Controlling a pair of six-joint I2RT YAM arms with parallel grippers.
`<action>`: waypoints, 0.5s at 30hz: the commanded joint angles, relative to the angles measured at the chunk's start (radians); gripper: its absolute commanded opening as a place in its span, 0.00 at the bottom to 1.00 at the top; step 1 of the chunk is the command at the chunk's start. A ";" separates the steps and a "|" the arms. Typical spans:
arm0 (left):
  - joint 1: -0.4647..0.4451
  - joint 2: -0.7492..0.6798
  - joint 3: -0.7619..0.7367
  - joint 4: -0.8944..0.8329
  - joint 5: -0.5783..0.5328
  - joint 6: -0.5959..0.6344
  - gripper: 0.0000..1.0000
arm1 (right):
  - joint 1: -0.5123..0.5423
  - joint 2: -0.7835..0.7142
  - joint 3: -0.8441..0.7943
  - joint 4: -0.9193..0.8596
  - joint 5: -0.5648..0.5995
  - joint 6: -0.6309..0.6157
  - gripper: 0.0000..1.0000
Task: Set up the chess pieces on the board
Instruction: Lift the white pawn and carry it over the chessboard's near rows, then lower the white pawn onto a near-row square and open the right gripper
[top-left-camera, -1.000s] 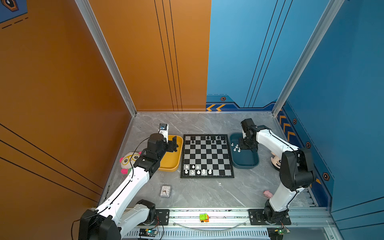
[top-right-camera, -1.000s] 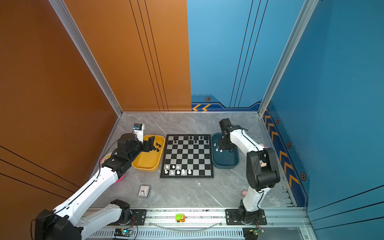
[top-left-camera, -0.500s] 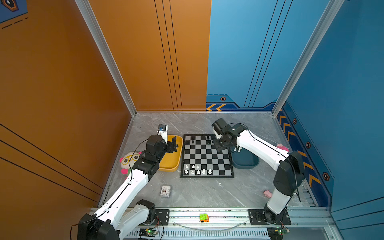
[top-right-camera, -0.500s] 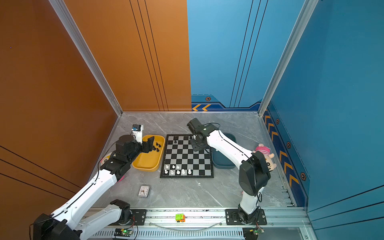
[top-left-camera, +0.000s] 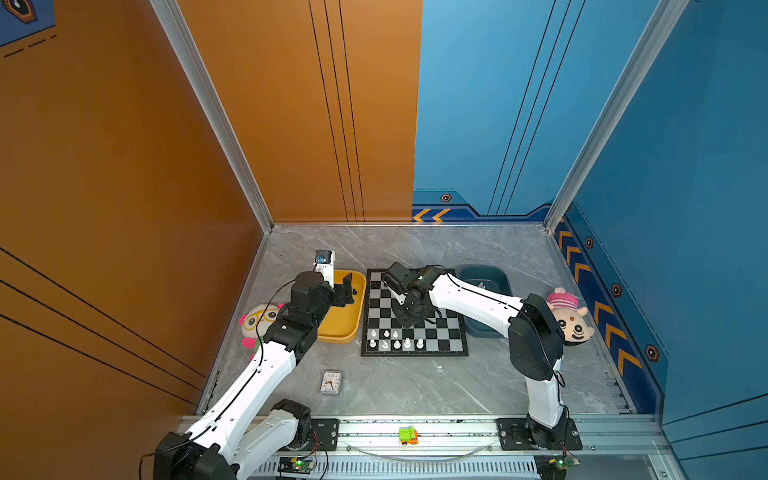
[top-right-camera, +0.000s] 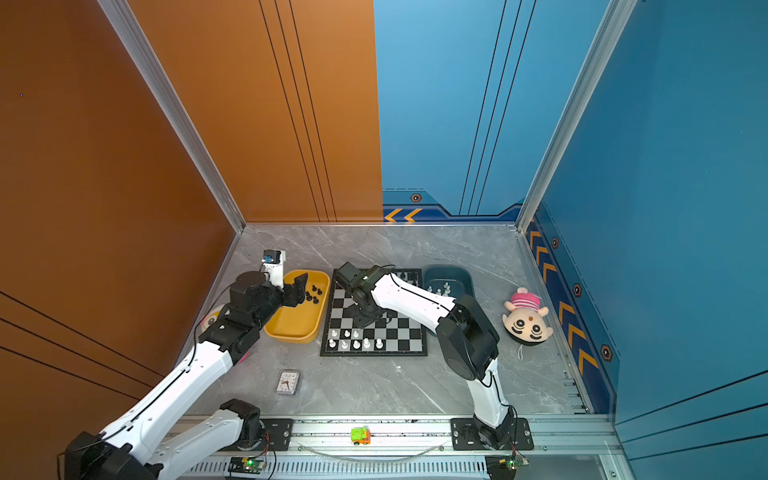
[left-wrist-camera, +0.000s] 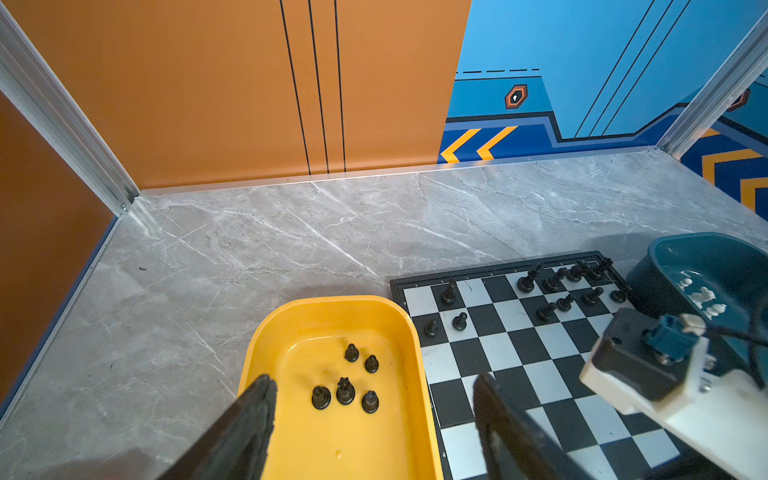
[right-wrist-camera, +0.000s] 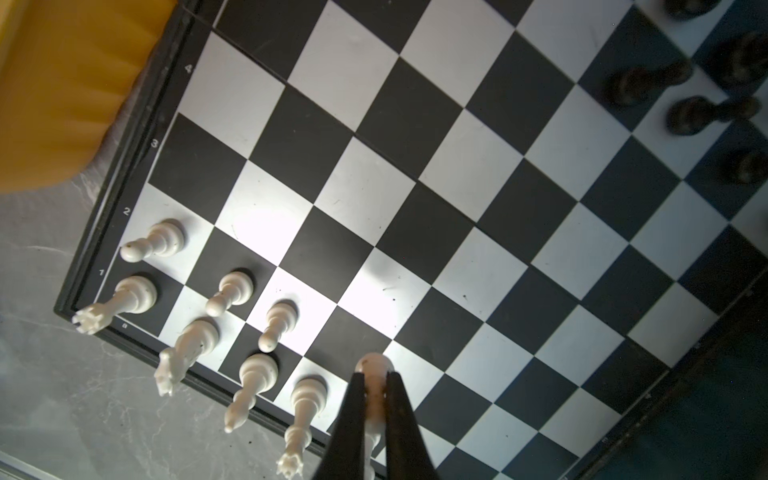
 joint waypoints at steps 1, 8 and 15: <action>0.009 -0.015 -0.010 0.010 0.006 -0.006 0.76 | 0.007 0.021 0.000 -0.026 -0.011 0.029 0.00; 0.006 -0.020 -0.012 0.007 -0.001 -0.003 0.76 | 0.010 0.029 -0.030 -0.005 -0.026 0.046 0.00; 0.004 -0.020 -0.014 0.007 -0.003 -0.003 0.76 | 0.019 0.026 -0.065 0.012 -0.040 0.064 0.00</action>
